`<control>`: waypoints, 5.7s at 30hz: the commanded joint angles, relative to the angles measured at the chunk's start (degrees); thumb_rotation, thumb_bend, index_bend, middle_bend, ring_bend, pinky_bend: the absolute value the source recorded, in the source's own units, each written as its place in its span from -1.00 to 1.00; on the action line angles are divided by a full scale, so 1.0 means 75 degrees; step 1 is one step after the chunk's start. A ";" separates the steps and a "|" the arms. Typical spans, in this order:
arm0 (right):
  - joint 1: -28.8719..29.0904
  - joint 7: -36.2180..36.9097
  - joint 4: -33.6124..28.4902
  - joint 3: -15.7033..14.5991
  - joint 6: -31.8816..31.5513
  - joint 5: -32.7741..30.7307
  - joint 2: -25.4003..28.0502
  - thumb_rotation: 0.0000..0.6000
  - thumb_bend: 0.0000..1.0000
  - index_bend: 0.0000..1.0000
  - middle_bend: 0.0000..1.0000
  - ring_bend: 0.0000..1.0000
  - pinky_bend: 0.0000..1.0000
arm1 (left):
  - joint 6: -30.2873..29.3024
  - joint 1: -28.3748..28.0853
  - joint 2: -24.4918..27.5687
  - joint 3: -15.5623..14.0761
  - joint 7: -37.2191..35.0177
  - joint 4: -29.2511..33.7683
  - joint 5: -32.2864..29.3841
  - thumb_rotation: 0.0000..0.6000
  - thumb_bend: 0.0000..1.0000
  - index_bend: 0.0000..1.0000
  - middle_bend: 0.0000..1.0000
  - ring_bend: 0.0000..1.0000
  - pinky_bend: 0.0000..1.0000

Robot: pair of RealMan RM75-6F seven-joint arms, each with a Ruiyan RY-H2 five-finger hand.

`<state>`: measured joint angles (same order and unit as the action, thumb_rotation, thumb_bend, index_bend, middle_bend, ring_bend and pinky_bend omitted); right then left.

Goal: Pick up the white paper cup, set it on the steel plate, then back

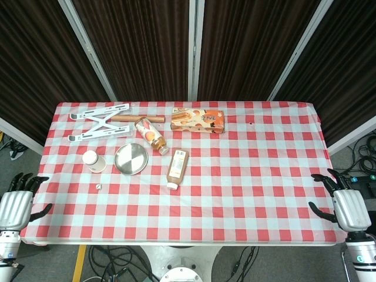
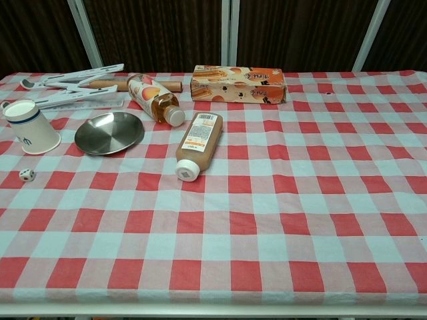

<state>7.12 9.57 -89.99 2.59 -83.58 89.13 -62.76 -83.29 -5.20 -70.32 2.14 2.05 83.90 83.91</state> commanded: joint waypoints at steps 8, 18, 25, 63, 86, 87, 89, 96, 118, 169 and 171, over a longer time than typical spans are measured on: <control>0.0021 -0.0019 -0.0019 0.0054 -0.0042 0.0009 0.0010 1.00 -0.71 -0.52 -0.36 -0.77 -0.65 | 0.0057 -0.0023 -0.0050 0.0033 0.0014 -0.0016 -0.0078 1.00 -0.59 -0.50 -0.47 -0.75 -0.81; -0.0036 0.0089 0.0079 0.0059 -0.0139 0.0015 0.0012 1.00 -0.71 -0.52 -0.36 -0.77 -0.65 | -0.0021 -0.0151 -0.0082 0.0160 -0.0095 0.0021 0.0046 1.00 -0.60 -0.50 -0.47 -0.75 -0.81; 0.0085 -0.0068 -0.0010 0.0155 -0.0125 0.0103 0.0180 1.00 -0.71 -0.52 -0.36 -0.77 -0.65 | 0.0678 -0.0817 -0.0290 0.0308 -0.0691 -0.0081 0.0287 1.00 -0.62 -0.45 -0.45 -0.66 -0.66; 0.0154 -0.0137 -0.0054 0.0139 0.0049 -0.0014 0.0229 1.00 -0.71 -0.52 -0.32 -0.75 -0.65 | 0.4309 -0.2528 -0.2384 0.0421 -0.1298 -0.2468 -0.1646 1.00 -0.34 -0.10 0.95 0.85 0.91; 0.0158 -0.0080 -0.0028 0.0108 0.0087 -0.0010 0.0231 1.00 -0.71 -0.52 -0.32 -0.72 -0.63 | 0.3892 -0.2917 -0.2114 0.0610 -0.1535 -0.1447 -0.1002 1.00 -0.17 0.22 0.99 0.87 0.93; 0.0156 -0.0059 -0.0011 0.0107 0.0080 -0.0004 0.0227 1.00 -0.71 -0.52 -0.32 -0.72 -0.63 | 0.3950 -0.3045 -0.2113 0.0709 -0.1501 -0.1392 -0.1013 1.00 -0.17 0.22 0.98 0.87 0.93; 0.0146 -0.0030 0.0010 0.0107 0.0058 0.0000 0.0227 1.00 -0.71 -0.52 -0.31 -0.72 -0.63 | 0.4063 -0.3260 -0.2163 0.0886 -0.1407 -0.1389 -0.1091 1.00 -0.17 0.22 0.98 0.87 0.93; 0.0080 0.0097 0.0090 0.0098 -0.0053 0.0015 0.0248 1.00 -0.71 -0.52 -0.31 -0.72 -0.63 | 0.4870 -0.4188 -0.2705 0.1441 -0.0380 -0.2049 -0.1955 1.00 -0.16 0.19 0.98 0.87 0.93; 0.0000 0.0374 0.0315 0.0079 -0.0165 0.0065 0.0204 1.00 -0.71 -0.52 -0.31 -0.72 -0.63 | 0.4302 -0.4487 -0.2758 0.1525 0.1278 -0.1878 -0.3318 1.00 -0.50 -0.40 0.59 0.66 0.92; -0.0050 -0.0039 -0.0016 0.0145 -0.0213 -0.0033 0.0374 1.00 -0.71 -0.52 -0.31 -0.72 -0.62 | 0.4720 -0.3077 -0.3280 0.1704 -0.4783 -0.4325 -0.2256 1.00 -0.67 -0.40 -0.39 -0.58 -0.30; -0.0048 -0.0050 -0.0026 0.0147 -0.0206 -0.0037 0.0369 1.00 -0.71 -0.52 -0.31 -0.72 -0.62 | 0.4694 -0.3067 -0.3314 0.1727 -0.4818 -0.4358 -0.2269 1.00 -0.68 -0.34 -0.35 -0.56 -0.29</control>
<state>6.76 9.19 -90.19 3.69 -85.11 88.85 -59.99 -48.04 -28.22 -95.10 15.06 -34.01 51.30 66.91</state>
